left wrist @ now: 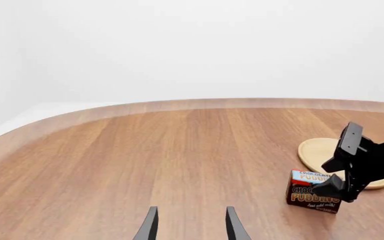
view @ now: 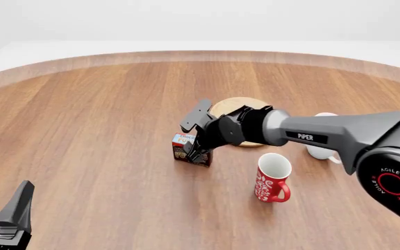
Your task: Put the chocolate pudding to the left of the plate.
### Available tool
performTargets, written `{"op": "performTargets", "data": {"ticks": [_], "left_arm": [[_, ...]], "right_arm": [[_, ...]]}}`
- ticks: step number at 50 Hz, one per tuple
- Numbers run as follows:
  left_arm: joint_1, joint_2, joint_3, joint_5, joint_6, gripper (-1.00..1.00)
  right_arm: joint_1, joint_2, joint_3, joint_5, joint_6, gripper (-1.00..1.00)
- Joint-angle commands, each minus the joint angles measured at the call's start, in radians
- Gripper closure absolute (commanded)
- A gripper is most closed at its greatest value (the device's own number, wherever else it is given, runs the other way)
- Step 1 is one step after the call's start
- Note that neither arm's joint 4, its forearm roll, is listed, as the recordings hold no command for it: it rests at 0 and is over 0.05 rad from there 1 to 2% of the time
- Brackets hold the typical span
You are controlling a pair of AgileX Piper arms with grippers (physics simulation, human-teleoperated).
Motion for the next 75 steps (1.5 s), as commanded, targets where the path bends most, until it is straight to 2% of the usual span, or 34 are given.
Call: {"op": "performTargets", "data": {"ticks": [1,16,17,32,43,58,75], "left_arm": [[0.000,0.000,0.000,0.000,0.000,-1.00],[0.000,0.000,0.000,0.000,0.000,-1.00],[0.000,0.000,0.000,0.000,0.000,-1.00],[0.000,0.000,0.000,0.000,0.000,-1.00],[0.000,0.000,0.000,0.000,0.000,-1.00],[0.000,0.000,0.000,0.000,0.000,-1.00],[0.000,0.000,0.000,0.000,0.000,-1.00]], "right_arm": [[-0.005,0.019,-0.014,0.003,0.001,-1.00],[0.003,0.021,0.000,-0.011,0.014,-1.00],[0.000,0.022,-0.002,-0.013,0.012,1.00],[0.038,-0.043,0.062,-0.047,0.043,1.00],[0.059,-0.200,0.119,-0.004,0.035,1.00],[0.031,-0.270,0.031,0.092,0.000,1.00],[0.028,-0.222,-0.115,0.168,-0.025,1.00]]}}
